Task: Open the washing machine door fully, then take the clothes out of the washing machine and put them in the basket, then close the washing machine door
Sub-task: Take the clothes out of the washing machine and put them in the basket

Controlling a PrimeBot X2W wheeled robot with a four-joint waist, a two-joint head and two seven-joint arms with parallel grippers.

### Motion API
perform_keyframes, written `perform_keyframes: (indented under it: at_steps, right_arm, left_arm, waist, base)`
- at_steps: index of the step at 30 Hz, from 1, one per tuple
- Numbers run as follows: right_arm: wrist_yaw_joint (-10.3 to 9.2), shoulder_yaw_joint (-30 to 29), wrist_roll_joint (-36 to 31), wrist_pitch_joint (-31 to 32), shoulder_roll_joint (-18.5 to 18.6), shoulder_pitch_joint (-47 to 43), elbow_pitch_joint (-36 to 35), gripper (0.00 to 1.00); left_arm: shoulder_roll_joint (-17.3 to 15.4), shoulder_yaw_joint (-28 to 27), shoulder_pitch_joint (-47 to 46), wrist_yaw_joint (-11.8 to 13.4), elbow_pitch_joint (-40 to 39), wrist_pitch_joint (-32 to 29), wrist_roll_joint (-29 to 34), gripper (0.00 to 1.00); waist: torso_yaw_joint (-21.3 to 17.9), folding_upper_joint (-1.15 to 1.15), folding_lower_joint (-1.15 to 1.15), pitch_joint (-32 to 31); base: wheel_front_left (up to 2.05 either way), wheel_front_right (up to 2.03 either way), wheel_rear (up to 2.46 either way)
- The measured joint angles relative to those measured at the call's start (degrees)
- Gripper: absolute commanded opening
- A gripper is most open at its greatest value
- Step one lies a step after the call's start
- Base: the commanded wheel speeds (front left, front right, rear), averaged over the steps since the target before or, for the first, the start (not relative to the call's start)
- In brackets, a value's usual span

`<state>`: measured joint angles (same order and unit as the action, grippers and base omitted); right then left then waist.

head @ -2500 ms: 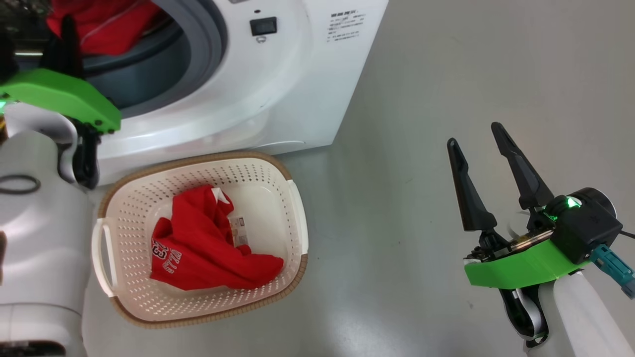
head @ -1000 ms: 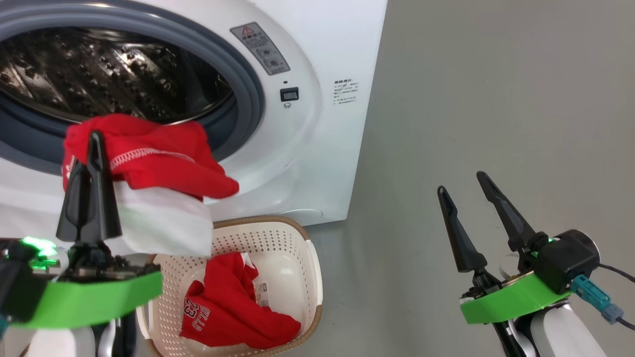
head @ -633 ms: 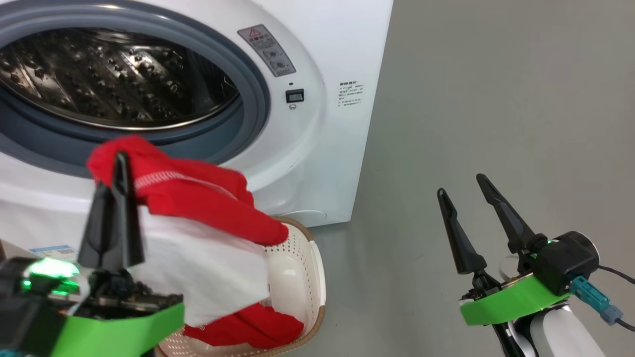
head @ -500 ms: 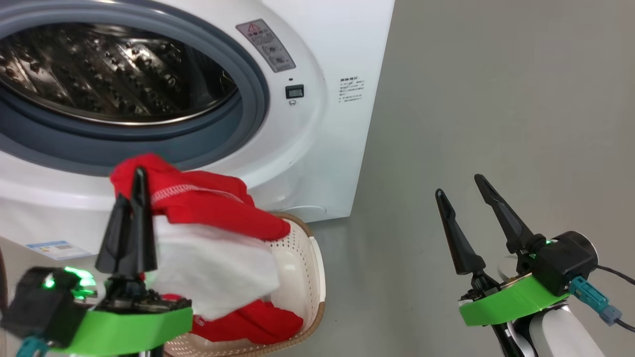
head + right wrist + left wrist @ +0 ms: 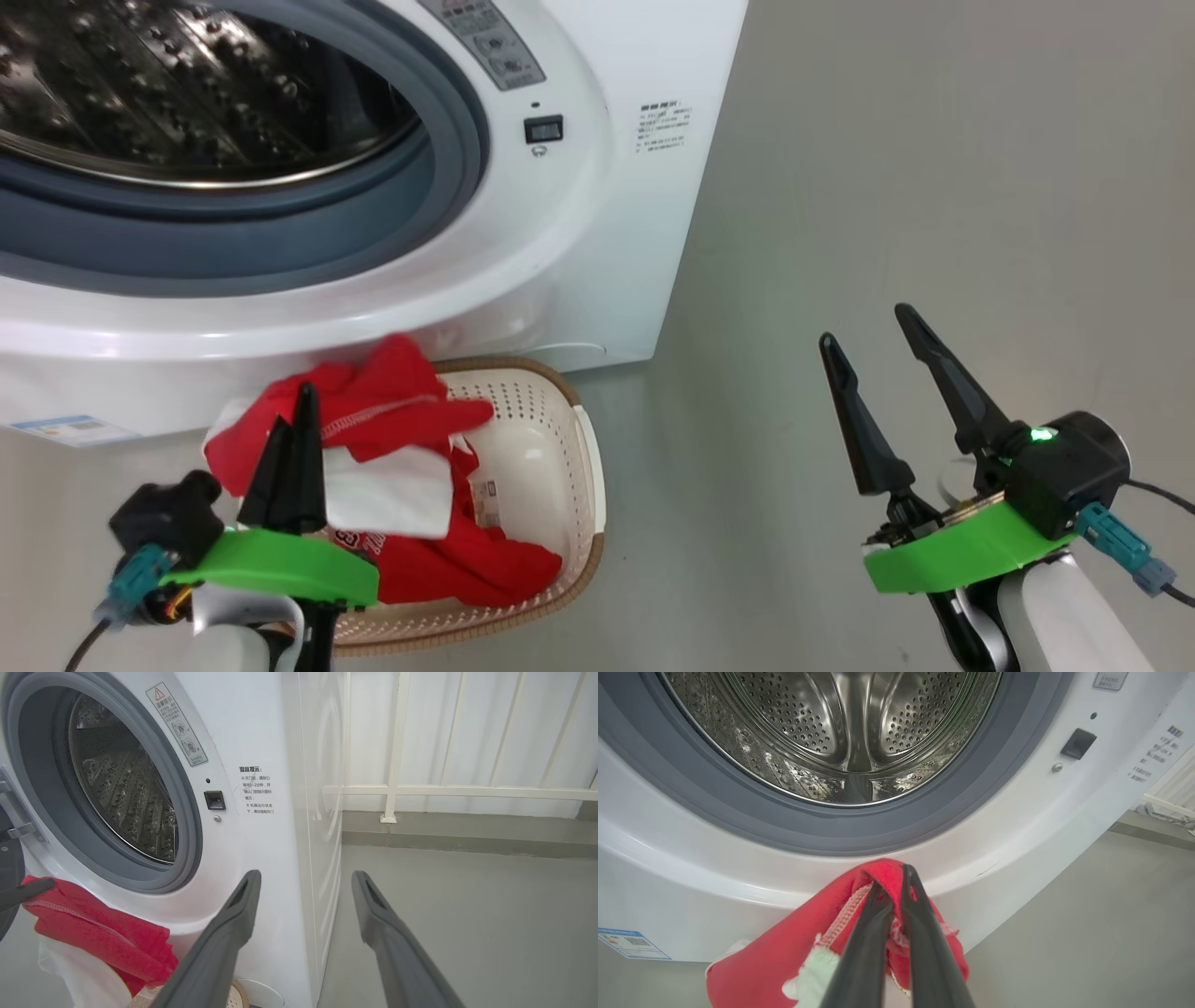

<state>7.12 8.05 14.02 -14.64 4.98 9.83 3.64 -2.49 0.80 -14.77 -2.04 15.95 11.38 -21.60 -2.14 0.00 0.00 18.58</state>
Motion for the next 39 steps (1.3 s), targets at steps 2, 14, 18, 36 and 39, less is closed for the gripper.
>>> perform_keyframes:
  at_steps: [2, 14, 18, 36, 39]
  right_arm:
    - [0.0, 0.02, 0.0, 0.0, -0.1, 0.6, -0.1, 1.0]
    - [0.0, 0.25, -1.51, 0.0, -0.54, 3.2, -0.43, 1.0]
    - [0.0, 0.48, -1.49, 0.0, -0.82, 4.21, -0.64, 1.0]
    - [0.0, 2.42, -1.49, 0.0, -1.43, 8.18, -0.88, 1.0]
    - [0.0, 2.74, -1.46, 0.0, -1.52, 8.42, -0.86, 1.0]
  left_arm:
    - [0.07, 0.14, -1.55, -0.01, 4.27, -0.29, -0.7, 0.0]
    - [0.55, 0.45, -13.74, -2.61, 28.47, -3.16, -6.36, 0.0]
    - [0.49, 0.88, -17.79, -3.53, 35.35, -4.77, -7.22, 0.0]
    - [-0.16, 3.94, -29.69, -4.61, 54.94, -4.7, -7.13, 0.0]
    - [-0.32, 3.96, -30.44, -4.63, 55.97, -4.47, -7.19, 0.0]
  waist:
    - [-0.15, 0.0, 0.0, 0.83]
    - [-1.14, 0.0, 0.0, 6.18]
    - [-1.44, 0.0, 0.0, 8.05]
    - [-3.01, 0.0, 0.0, 15.1]
    - [-3.24, 0.0, 0.0, 15.69]
  base:
    - [0.0, 0.0, 0.0]
    - [0.0, 0.0, 0.0]
    - [0.0, 0.0, 0.0]
    - [0.0, 0.0, 0.0]
    - [0.0, 0.0, 0.0]
